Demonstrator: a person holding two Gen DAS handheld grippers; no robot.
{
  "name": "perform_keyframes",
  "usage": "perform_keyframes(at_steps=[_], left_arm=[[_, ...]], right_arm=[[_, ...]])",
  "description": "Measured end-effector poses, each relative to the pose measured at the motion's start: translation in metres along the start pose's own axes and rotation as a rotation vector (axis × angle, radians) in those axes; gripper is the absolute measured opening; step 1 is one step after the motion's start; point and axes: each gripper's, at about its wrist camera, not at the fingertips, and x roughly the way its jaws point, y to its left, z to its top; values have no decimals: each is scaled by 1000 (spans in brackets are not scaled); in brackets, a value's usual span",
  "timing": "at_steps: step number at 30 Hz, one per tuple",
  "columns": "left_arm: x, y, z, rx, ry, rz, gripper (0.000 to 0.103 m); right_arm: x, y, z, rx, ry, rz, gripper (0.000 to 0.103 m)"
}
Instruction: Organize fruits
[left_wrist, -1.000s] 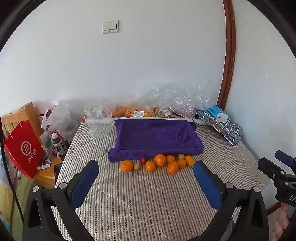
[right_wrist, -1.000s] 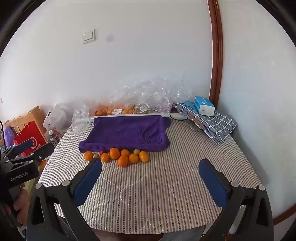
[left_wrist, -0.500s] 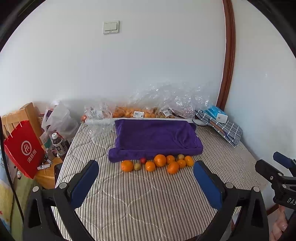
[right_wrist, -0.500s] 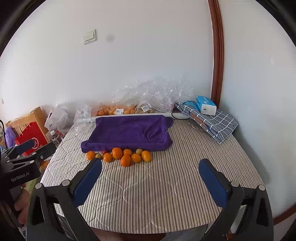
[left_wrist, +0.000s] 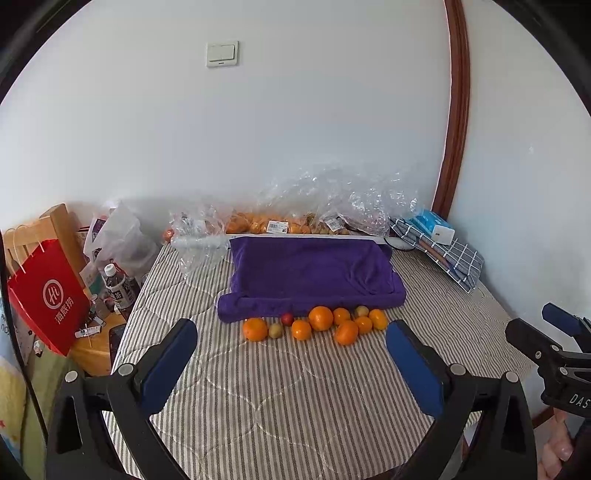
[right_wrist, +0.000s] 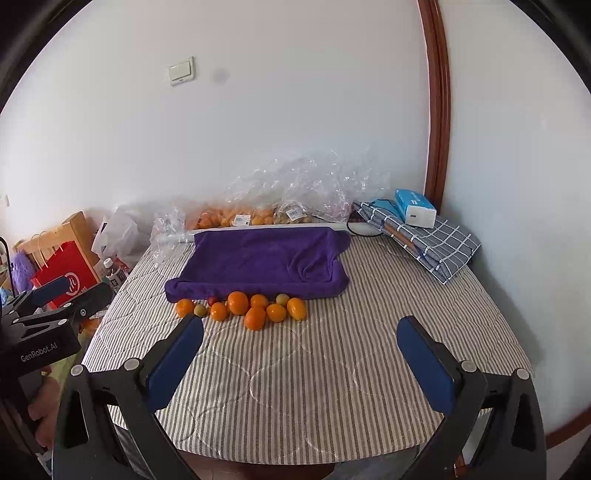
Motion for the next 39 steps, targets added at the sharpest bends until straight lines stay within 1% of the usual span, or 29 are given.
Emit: perform_keyframes(at_steps=[11, 18, 39], left_arm=[[0, 3, 1, -2, -7, 2, 103], [-3, 2, -3, 0, -17, 3, 103], [-6, 2, -2, 0, -24, 5, 103]], right_arm=[[0, -1, -1, 10, 7, 14, 103], [-2, -1, -2, 8, 1, 7, 103], [-3, -1, -2, 10, 0, 4, 103]])
